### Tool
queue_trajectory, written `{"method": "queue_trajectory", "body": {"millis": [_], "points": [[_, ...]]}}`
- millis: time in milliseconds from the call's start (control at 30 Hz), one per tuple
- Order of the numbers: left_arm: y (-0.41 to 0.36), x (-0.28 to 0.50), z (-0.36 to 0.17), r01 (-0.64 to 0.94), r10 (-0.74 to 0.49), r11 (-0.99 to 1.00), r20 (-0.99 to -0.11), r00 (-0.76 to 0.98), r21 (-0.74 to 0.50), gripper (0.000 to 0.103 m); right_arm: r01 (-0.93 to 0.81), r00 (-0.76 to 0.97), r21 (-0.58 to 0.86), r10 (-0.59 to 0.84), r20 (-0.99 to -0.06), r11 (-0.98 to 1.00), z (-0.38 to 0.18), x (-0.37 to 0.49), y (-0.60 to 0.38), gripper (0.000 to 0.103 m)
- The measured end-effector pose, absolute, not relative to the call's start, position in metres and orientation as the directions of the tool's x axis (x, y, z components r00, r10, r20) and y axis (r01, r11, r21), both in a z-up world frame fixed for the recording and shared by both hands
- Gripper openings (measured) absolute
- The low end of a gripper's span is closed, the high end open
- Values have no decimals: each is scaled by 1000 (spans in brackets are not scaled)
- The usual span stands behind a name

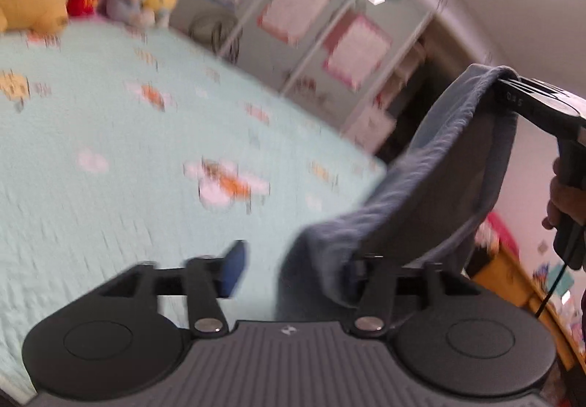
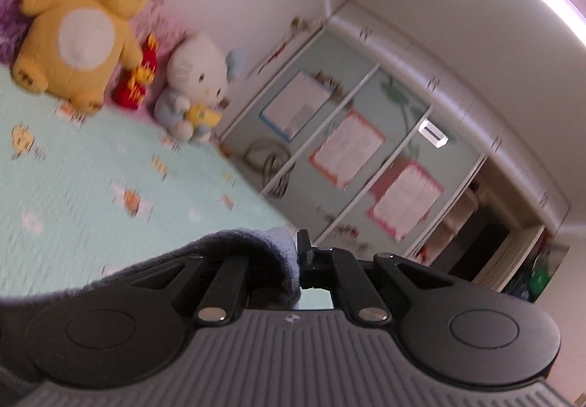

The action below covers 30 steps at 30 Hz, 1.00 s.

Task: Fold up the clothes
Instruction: 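Lift the garment high with both tools gripping its edges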

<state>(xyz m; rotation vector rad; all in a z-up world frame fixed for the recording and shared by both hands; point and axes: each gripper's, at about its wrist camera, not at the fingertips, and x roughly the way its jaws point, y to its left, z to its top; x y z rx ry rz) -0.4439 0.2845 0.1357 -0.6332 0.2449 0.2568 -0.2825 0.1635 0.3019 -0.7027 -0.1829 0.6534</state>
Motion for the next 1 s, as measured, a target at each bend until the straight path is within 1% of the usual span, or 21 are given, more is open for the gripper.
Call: {"method": "queue_trajectory", "body": {"millis": [67,100,200,267,333,367,433,467,500,533,567,600,633,667,700,800,900,1000], "points": [[287,-456,146,-290,187,777,-234,954,-559,77,-488,780,-647,625,-22,586,324,-290,171,5],[287,-463,150,-284,205,777,-199,958,-562,79,-486,775,-644,632,-4,591,333,-294,175,5],[285,-483,163,-272,262,776,-102,960,-569,83,-476,763,-649,645,30,593,356,-305,190,5],[283,-494,175,-263,281,786,-55,958,-559,84,-472,762,-653,646,35,593,365,-308,201,5],[284,-499,188,-258,288,795,-32,957,-549,85,-486,757,-643,652,27,591,375,-307,209,5],[286,-499,196,-255,284,803,-31,958,-539,88,-505,750,-630,661,18,590,380,-306,213,5],[294,-490,216,-268,276,824,-61,959,-500,88,-519,743,-613,669,21,595,389,-306,218,5],[300,-485,225,-279,279,830,-73,957,-483,81,-523,740,-605,672,27,600,394,-306,221,5],[306,-483,233,-274,273,839,-70,959,-471,64,-530,737,-593,676,33,607,400,-308,224,5],[313,-482,242,-261,261,849,-64,963,-460,55,-535,735,-580,677,39,614,406,-308,225,5],[320,-480,251,-263,260,853,-69,963,-451,36,-537,735,-571,676,44,621,413,-308,226,5],[327,-478,260,-275,268,853,-81,960,-444,24,-536,737,-568,675,46,624,418,-307,228,5],[334,-476,267,-291,281,852,-89,956,-436,21,-535,738,-571,674,44,623,421,-306,229,5],[340,-476,275,-308,301,850,-86,950,-427,15,-536,738,-571,674,41,622,425,-305,230,5],[343,-478,282,-326,327,850,-71,942,-414,11,-541,735,-568,677,40,621,427,-306,229,5],[354,-479,310,-408,426,834,-37,904,-371,10,-559,721,-551,691,46,620,433,-309,223,5],[367,-473,352,-480,508,811,-6,862,-335,9,-588,702,-509,709,67,629,446,-312,221,5],[370,-470,406,-550,586,791,74,807,-266,9,-611,676,-463,727,117,642,470,-315,219,5]]}}
